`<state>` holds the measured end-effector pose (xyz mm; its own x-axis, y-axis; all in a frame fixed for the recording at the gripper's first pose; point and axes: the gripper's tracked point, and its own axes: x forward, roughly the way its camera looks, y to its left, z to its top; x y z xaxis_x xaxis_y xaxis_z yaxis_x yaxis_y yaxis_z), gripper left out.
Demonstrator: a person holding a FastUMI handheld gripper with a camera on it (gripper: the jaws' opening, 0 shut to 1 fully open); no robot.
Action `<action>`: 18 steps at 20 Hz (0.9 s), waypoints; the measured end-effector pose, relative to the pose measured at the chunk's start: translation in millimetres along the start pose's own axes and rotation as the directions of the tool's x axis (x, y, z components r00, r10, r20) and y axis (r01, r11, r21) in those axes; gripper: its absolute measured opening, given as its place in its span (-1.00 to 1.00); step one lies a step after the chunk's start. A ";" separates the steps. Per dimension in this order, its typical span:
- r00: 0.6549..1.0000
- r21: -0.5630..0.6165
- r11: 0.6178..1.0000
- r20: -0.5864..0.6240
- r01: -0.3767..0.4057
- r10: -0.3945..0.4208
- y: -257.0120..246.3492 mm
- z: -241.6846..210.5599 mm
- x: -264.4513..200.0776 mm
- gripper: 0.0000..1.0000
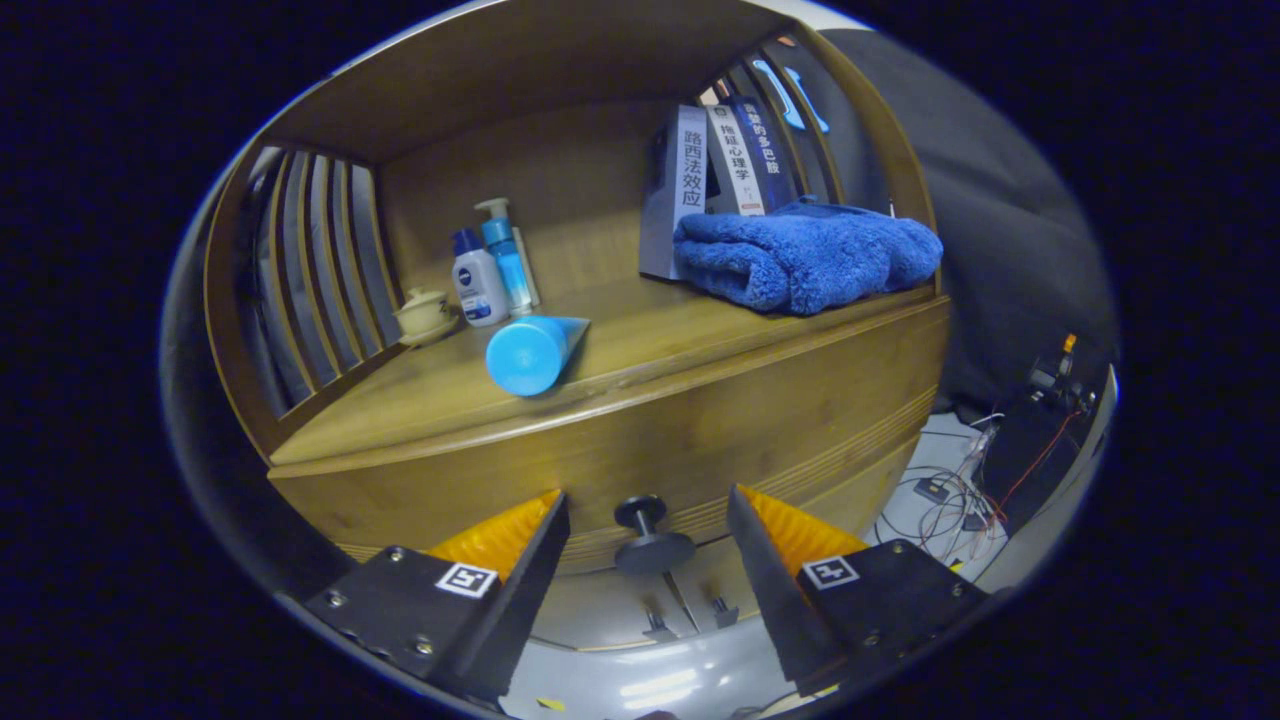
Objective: Pull open the drawer, take out the items inside it, and place them on the countertop above the cabinet.
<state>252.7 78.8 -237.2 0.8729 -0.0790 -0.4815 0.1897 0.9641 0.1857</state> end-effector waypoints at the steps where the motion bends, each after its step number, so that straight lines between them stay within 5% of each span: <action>1: 1.000 -0.001 1.000 0.015 0.007 -0.007 -1.6 6.9 -8.2 0.91; 5: 0.987 -0.027 0.998 0.148 0.058 -0.054 -11.0 61.1 -59.8 0.90; 10: 0.928 -0.038 0.981 0.335 0.188 -0.165 -38.9 143.3 -141.8 0.90; 18: 0.839 -0.027 0.957 0.489 0.289 -0.239 -61.3 193.1 -240.4 0.89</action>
<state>118.1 -10.2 32.6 0.9067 -0.4208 -0.0296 0.4213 0.9068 0.0152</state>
